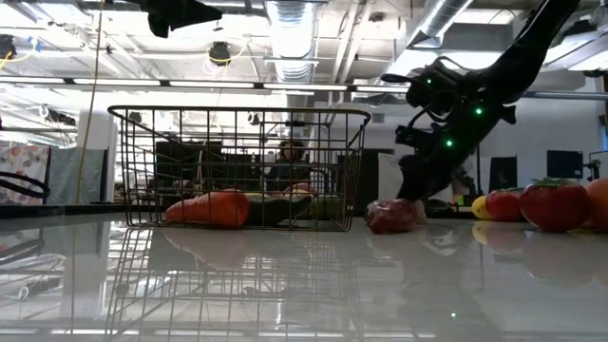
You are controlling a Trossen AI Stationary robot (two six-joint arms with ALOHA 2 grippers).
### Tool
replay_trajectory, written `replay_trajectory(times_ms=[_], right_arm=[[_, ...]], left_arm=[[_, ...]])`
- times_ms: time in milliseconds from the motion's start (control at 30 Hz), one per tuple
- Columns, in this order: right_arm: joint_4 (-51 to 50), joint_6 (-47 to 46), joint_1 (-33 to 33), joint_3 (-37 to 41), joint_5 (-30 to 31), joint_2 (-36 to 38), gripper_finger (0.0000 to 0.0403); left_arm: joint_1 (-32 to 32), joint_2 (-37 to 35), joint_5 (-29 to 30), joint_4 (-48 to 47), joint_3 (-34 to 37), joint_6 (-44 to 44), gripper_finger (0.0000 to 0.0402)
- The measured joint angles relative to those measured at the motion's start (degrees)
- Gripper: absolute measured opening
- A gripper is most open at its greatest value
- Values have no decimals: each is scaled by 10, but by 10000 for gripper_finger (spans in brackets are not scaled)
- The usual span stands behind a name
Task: Sort produce into baskets
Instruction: Put the garlic into the bottom wire basket
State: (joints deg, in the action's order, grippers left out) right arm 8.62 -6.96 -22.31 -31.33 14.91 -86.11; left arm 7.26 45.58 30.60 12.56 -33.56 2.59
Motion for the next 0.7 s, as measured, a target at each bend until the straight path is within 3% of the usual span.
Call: replay_trajectory(times_ms=[267, 500, 700], right_arm=[[-25, 8, -3, -1, 0, 13, 254], [-150, 30, -3, -62, 2, 75, 222], [-240, 31, 7, -131, 2, 121, 219]], left_arm=[[0, 0, -3, 0, 0, -4, 279], [0, 0, -3, 2, 0, -7, 279], [0, 0, -8, 0, 0, -6, 279]])
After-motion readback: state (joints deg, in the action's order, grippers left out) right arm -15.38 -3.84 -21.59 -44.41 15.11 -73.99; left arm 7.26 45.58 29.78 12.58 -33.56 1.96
